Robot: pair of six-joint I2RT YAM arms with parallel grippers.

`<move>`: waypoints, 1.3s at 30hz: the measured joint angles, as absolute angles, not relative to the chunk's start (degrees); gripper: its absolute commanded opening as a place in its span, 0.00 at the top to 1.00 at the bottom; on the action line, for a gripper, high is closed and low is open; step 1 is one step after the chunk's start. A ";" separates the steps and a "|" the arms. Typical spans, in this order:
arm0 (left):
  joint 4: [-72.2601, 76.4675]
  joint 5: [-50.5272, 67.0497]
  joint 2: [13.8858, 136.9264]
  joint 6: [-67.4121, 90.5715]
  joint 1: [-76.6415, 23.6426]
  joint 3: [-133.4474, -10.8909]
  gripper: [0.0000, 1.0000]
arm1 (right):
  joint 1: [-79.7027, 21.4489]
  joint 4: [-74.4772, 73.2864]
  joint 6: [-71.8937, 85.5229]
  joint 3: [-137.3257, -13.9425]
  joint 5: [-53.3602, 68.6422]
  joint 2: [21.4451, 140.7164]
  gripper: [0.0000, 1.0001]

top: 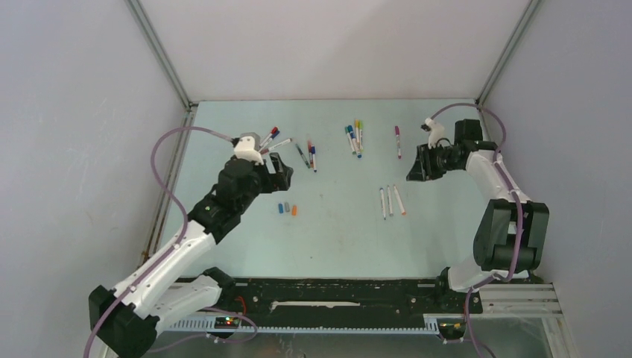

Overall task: Open the pen caps
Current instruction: Place the pen cap at the center of the board, then pick up the pen from the center of the board.

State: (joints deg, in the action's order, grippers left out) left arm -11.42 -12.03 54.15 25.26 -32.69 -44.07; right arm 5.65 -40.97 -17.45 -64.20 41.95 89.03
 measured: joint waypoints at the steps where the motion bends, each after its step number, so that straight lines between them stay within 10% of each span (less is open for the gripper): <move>1: -11.64 -11.94 53.06 24.64 -31.75 -44.07 0.11 | 5.65 -40.60 -17.41 -65.47 41.69 89.03 0.65; 22: -3.88 -7.16 50.39 24.56 -25.67 -44.03 0.10 | -0.99 -46.04 -6.72 -115.46 20.58 125.71 0.58; 39: 2.72 -4.27 58.11 26.83 -24.08 -43.79 0.10 | -5.23 -50.48 -3.40 -124.03 9.58 139.85 0.60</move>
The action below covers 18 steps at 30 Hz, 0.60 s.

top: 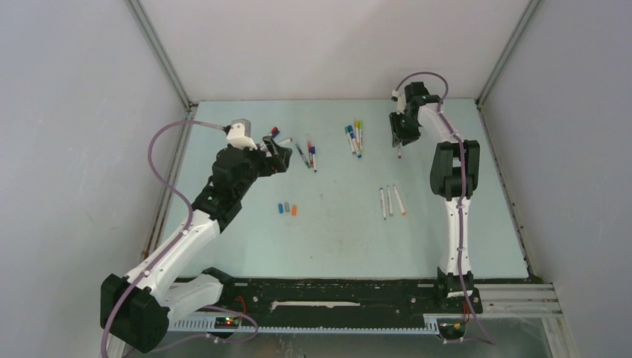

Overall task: Open the pen caps
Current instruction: Pick up the pen from the center of the board.

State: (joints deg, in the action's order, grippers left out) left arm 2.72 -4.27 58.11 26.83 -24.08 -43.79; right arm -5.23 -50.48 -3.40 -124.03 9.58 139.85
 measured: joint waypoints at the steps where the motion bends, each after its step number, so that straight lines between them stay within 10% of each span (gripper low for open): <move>1: 2.92 -4.14 58.33 26.92 -23.97 -43.79 0.10 | -5.28 -50.68 -3.40 -124.11 8.91 140.09 0.61; 13: 4.62 -2.70 59.16 27.16 -23.22 -42.85 0.10 | -6.07 -50.92 -3.57 -125.56 4.01 142.50 0.73; 18: 4.93 -2.50 59.16 27.62 -23.07 -42.85 0.10 | -6.17 -51.16 -4.34 -125.58 3.57 142.52 0.96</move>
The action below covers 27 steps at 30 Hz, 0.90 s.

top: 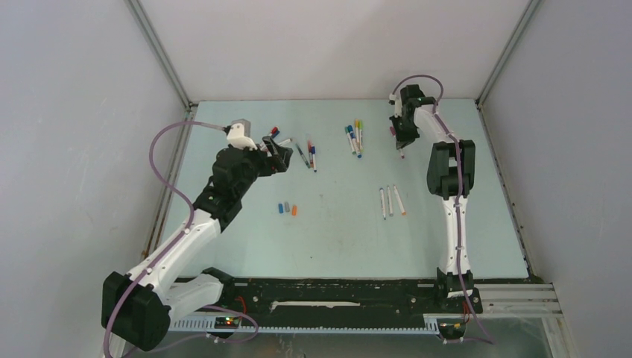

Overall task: Open the pen caps
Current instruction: Pick up the pen from the center of the board.

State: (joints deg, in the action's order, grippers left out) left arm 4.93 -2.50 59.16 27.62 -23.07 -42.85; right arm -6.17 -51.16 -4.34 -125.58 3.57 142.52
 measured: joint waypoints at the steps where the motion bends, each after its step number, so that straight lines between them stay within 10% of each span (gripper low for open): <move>1: 5.02 -2.35 59.16 27.70 -23.07 -42.85 0.10 | -6.15 -51.22 -4.58 -125.56 3.55 142.52 1.00; 27: 23.73 16.78 69.28 48.10 -26.81 -34.85 0.13 | -0.93 -41.34 -14.15 -77.34 14.44 108.07 1.00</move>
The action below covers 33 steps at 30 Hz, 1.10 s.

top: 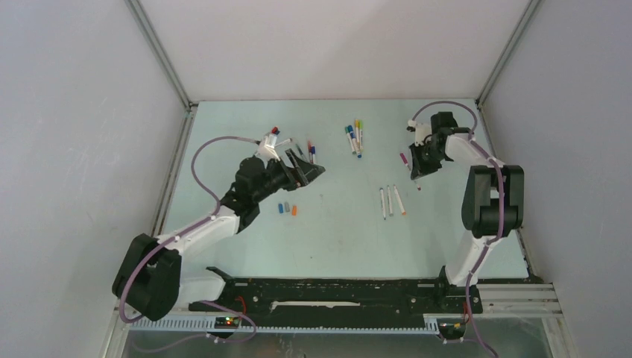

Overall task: Open the pen caps
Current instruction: Pick up the pen from the center of the board.

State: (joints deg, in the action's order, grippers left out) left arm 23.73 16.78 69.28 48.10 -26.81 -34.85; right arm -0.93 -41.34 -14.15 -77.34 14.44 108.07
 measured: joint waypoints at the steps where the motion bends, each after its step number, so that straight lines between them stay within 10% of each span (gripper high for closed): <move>1: 24.86 16.97 70.24 48.66 -27.88 -34.85 0.12 | -0.38 -40.82 -14.26 -76.58 16.45 106.69 1.00; 21: 44.69 12.40 89.32 56.47 -39.72 -45.19 0.06 | -1.52 -40.69 -17.34 -67.13 63.29 90.32 1.00; 33: 40.93 7.90 92.68 56.53 -42.15 -49.01 0.26 | -10.31 -41.25 -18.09 -67.09 68.03 91.26 1.00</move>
State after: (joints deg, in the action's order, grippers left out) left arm 40.93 7.90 92.68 56.53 -42.15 -49.01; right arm -10.31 -41.25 -18.09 -67.09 68.03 91.26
